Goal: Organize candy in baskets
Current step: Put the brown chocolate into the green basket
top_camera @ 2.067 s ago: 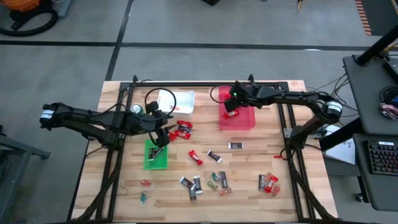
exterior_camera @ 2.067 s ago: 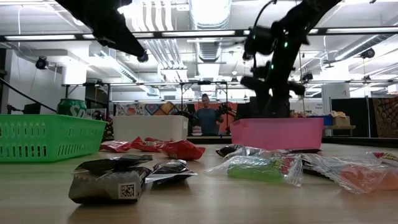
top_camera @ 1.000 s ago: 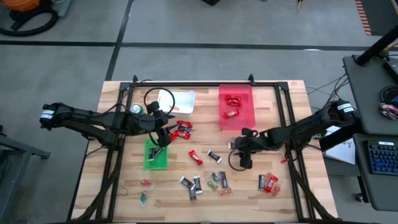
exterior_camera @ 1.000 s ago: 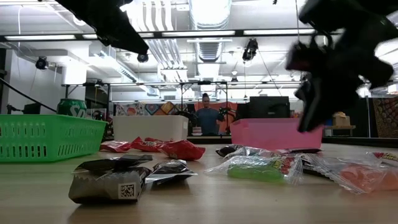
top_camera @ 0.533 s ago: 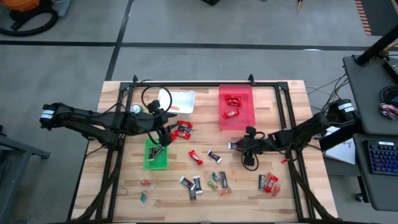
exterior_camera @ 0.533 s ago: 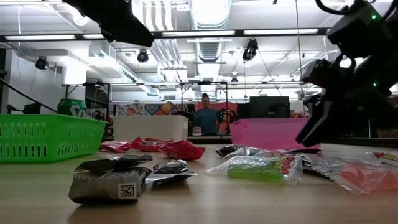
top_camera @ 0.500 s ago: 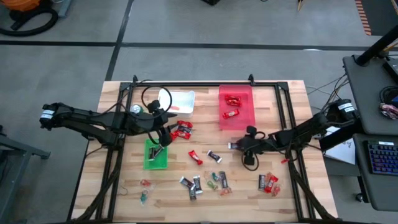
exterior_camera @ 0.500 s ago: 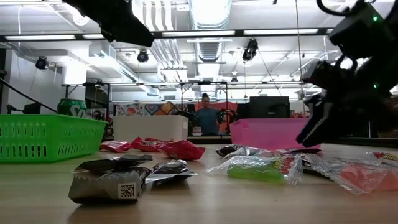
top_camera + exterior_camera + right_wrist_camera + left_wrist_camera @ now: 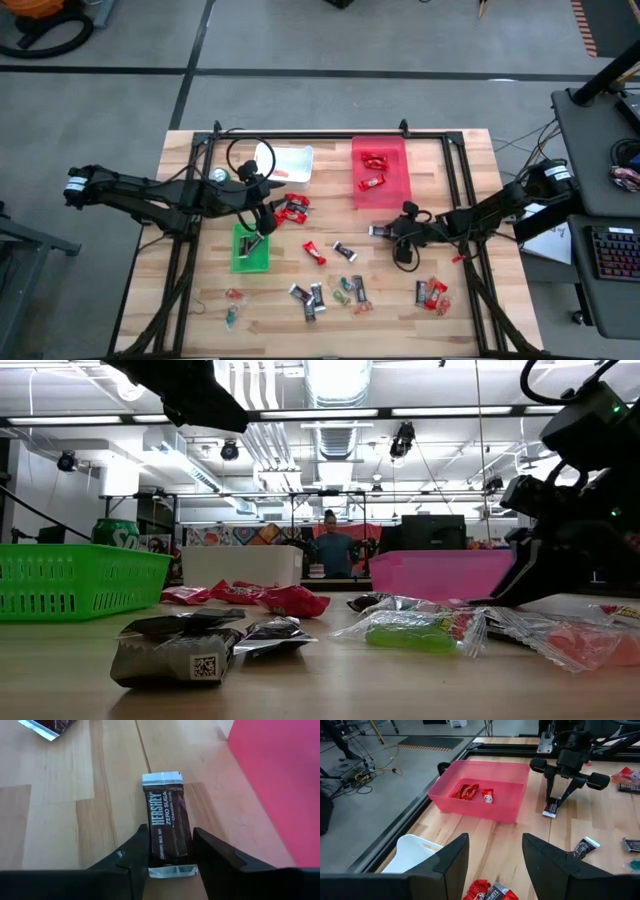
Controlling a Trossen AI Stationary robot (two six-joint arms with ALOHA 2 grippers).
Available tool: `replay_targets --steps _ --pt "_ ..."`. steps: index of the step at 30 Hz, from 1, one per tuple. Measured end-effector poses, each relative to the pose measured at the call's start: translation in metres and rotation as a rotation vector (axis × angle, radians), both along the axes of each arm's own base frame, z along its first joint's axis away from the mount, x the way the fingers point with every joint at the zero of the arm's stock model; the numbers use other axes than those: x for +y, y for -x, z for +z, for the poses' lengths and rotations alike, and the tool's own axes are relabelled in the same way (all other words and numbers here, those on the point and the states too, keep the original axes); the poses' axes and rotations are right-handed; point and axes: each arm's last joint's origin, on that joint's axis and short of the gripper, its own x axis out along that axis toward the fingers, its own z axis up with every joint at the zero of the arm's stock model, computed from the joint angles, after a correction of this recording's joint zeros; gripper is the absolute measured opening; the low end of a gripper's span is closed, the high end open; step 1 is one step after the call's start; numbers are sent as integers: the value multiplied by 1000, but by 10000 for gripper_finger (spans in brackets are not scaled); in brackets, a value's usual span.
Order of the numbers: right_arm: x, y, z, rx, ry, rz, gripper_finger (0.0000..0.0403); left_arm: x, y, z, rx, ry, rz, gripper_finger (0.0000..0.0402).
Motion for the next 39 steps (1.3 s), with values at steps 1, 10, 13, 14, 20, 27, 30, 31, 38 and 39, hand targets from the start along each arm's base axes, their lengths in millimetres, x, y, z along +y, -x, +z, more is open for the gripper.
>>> replay_targets --steps 1,10,13,14,20,27,30,31,38,39 --pt "0 0 0 2 -1 1 131 0 0 0 0 0 0 168" --pt "1 -1 1 -5 -34 5 25 0 0 0 1 -6 -3 168" --pt "3 -6 5 -28 -78 28 11 0 -2 0 -4 -5 -6 168" --pt "4 -8 7 -36 -91 36 9 -1 -3 -1 -3 -1 -15 168" --pt "11 -30 31 -137 -151 57 8 -9 -27 -9 -26 5 -250 168" --pt "14 -65 74 -278 -283 67 8 -19 -67 -31 -35 -169 -524 168" --pt "12 -74 88 -314 -363 99 8 -21 -82 -39 2 -242 -555 168" --pt "12 -77 92 -321 -395 116 8 -21 -87 -41 10 -257 -562 168" --pt "8 -88 111 -354 -568 137 8 -24 -111 -57 82 -313 -597 168" --pt "8 -88 112 -356 -585 126 8 -24 -112 -59 88 -318 -606 168"
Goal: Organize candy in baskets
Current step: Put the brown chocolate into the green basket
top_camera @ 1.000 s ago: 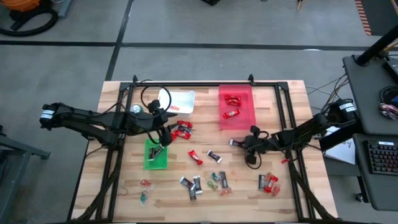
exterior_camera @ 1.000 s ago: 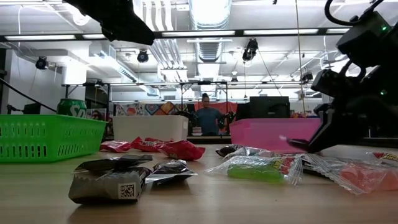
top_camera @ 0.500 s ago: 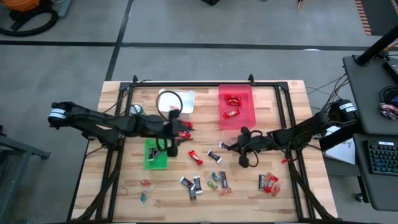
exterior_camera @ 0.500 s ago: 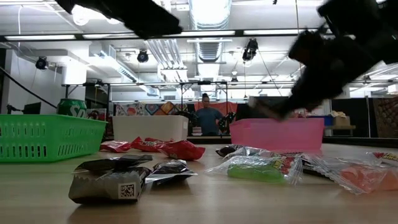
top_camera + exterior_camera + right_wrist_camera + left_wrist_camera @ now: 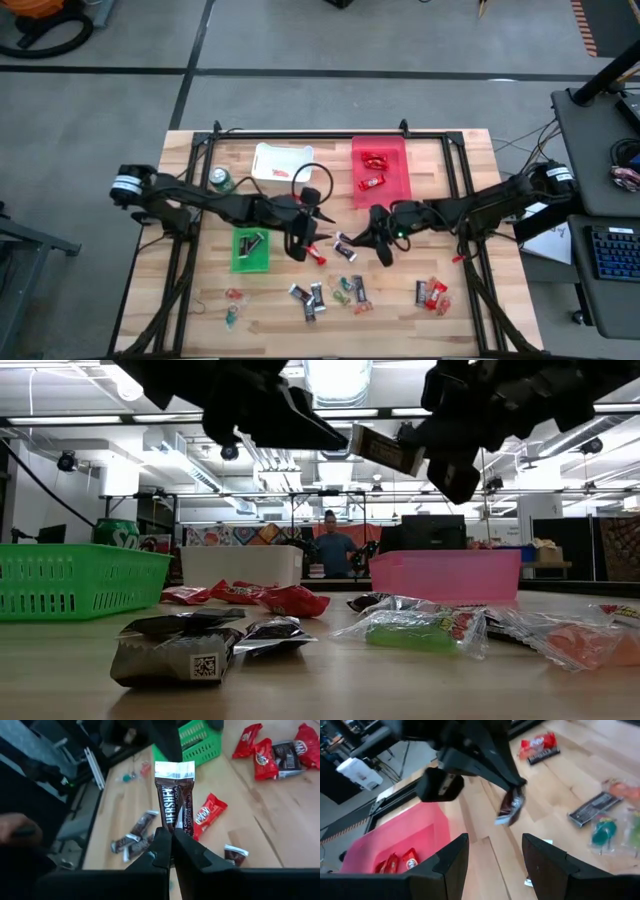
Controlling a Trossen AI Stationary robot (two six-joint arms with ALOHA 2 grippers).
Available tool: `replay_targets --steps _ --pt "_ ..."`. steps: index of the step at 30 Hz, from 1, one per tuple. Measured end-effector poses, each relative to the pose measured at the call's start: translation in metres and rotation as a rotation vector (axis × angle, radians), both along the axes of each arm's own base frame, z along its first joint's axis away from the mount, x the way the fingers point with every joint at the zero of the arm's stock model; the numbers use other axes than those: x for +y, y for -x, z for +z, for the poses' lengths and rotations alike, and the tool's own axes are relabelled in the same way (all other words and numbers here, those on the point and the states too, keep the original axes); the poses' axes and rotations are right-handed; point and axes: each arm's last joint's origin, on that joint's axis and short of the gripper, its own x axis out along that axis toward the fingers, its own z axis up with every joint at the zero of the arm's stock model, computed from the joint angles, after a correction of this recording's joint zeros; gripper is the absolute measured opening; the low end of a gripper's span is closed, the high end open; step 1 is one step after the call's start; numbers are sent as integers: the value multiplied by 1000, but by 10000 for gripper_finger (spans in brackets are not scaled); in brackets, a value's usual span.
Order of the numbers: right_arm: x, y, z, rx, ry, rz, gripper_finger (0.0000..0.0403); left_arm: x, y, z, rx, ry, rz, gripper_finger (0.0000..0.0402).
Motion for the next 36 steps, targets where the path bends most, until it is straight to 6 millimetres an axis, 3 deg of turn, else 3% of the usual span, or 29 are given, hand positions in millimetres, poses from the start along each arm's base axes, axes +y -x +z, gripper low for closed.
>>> replay_targets --steps 13,25,30,36 --pt "-3 -2 3 -3 -56 -28 9 -4 -6 5 -81 40 -124 168" --pt "-2 -2 4 -13 -37 -8 9 -5 -18 -10 -102 85 -138 159" --pt "-2 -3 5 -35 -22 7 9 -4 -18 -9 -111 96 -130 124" --pt "-2 -3 6 -51 8 18 9 -4 -18 -9 -109 104 -126 32"
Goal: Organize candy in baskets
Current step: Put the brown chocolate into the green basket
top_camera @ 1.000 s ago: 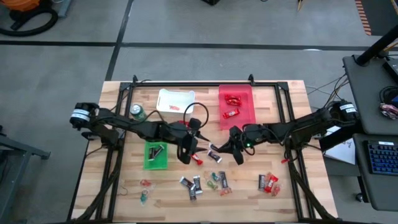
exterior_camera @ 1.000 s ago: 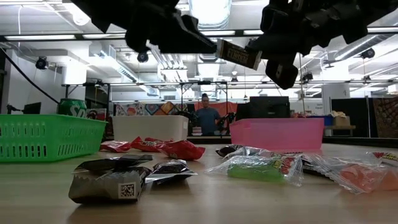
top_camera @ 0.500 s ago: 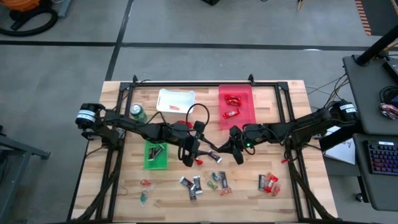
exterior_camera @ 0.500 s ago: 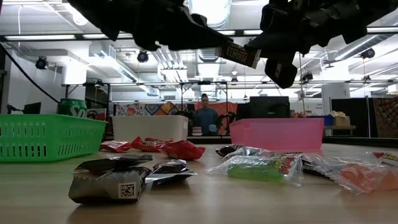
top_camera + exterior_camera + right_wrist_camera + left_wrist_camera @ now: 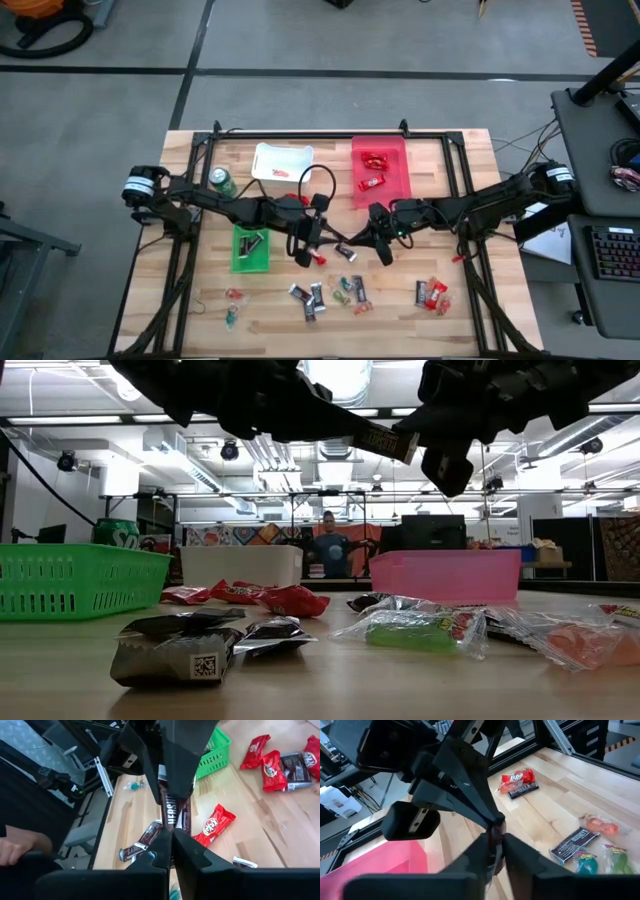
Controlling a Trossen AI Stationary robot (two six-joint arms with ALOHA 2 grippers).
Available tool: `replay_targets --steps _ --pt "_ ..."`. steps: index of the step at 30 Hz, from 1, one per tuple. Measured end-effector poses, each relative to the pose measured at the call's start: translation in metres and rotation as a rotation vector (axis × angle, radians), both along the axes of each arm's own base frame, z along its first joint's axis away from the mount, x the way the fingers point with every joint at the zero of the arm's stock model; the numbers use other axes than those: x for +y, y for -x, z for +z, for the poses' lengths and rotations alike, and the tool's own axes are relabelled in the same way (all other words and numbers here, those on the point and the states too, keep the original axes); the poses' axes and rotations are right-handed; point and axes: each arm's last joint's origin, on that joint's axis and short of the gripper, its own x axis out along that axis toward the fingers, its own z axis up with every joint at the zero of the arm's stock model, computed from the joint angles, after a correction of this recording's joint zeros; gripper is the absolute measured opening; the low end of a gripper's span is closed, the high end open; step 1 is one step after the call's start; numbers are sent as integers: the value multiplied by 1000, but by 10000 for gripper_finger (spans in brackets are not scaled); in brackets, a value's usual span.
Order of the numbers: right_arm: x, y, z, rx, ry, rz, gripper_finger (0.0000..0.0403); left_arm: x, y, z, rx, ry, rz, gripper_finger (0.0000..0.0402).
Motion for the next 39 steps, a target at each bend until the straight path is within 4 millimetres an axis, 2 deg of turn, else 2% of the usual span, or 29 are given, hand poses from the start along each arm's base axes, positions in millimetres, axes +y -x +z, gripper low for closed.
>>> replay_targets --steps 2,10,18,23,27,32,35,39 --pt "0 0 0 -6 14 5 9 0 0 0 3 13 3 10" --pt "-4 -1 6 -63 21 -10 21 0 4 8 0 67 26 2" --pt "-7 0 10 -86 46 -26 109 2 21 28 46 118 56 0" --pt "-13 -1 10 -88 71 -78 162 6 43 40 149 161 148 0" --pt "-18 -1 10 -87 75 -93 185 8 65 56 325 250 231 1" --pt "-18 -1 10 -92 107 -82 195 12 99 73 744 411 472 1" --pt "-18 -1 10 -95 118 -78 196 11 116 73 968 428 619 1" --pt "-18 -1 10 -97 133 -74 196 9 125 57 1109 379 630 1"
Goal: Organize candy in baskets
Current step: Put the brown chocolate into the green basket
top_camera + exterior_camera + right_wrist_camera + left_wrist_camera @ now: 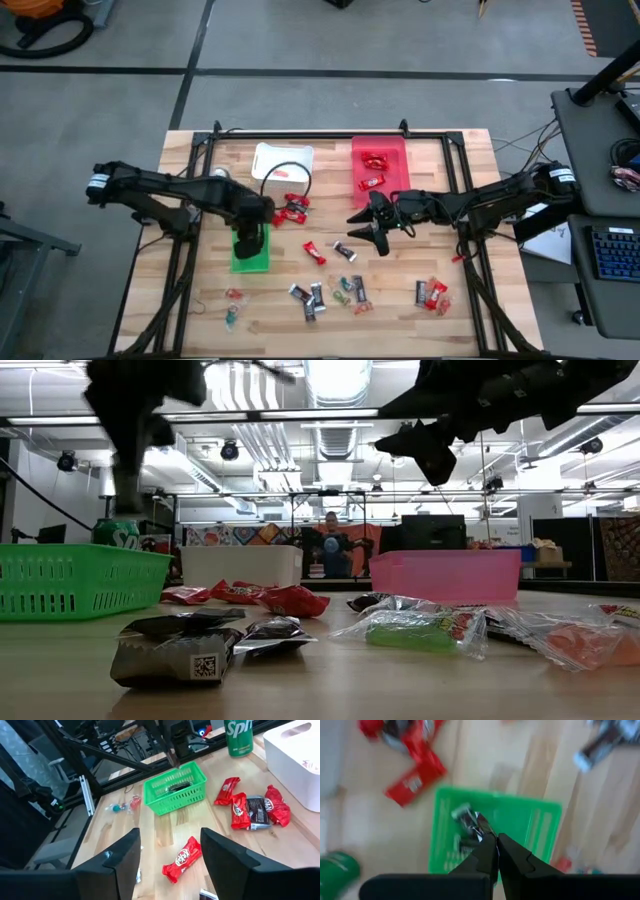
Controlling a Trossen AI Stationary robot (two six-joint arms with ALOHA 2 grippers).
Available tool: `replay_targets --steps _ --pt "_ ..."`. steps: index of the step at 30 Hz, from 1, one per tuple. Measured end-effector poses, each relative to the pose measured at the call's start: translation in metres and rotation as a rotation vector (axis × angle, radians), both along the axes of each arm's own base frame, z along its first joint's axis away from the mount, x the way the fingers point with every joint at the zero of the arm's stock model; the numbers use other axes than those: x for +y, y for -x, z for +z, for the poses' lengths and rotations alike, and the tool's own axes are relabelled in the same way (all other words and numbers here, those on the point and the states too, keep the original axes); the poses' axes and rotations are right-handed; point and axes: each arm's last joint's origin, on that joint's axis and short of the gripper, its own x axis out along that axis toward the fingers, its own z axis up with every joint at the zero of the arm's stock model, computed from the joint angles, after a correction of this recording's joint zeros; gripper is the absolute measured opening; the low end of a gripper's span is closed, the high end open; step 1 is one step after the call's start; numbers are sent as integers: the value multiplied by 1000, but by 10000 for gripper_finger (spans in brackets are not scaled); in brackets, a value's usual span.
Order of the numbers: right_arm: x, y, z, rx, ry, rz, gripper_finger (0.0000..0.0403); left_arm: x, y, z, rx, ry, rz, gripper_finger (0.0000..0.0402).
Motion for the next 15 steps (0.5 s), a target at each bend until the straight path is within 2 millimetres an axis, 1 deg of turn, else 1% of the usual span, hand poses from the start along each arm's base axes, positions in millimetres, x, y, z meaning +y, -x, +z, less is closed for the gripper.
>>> replay_targets --steps 5,9,12,15 --pt "0 0 -1 8 5 1 196 -5 5 -33 104 148 2 1" --pt "0 0 -1 9 8 2 196 -6 4 -55 108 171 3 0" --pt "0 0 -1 9 8 2 196 -5 4 -65 120 164 7 0" --pt "0 0 -1 10 8 2 196 -4 1 -69 123 112 14 0"
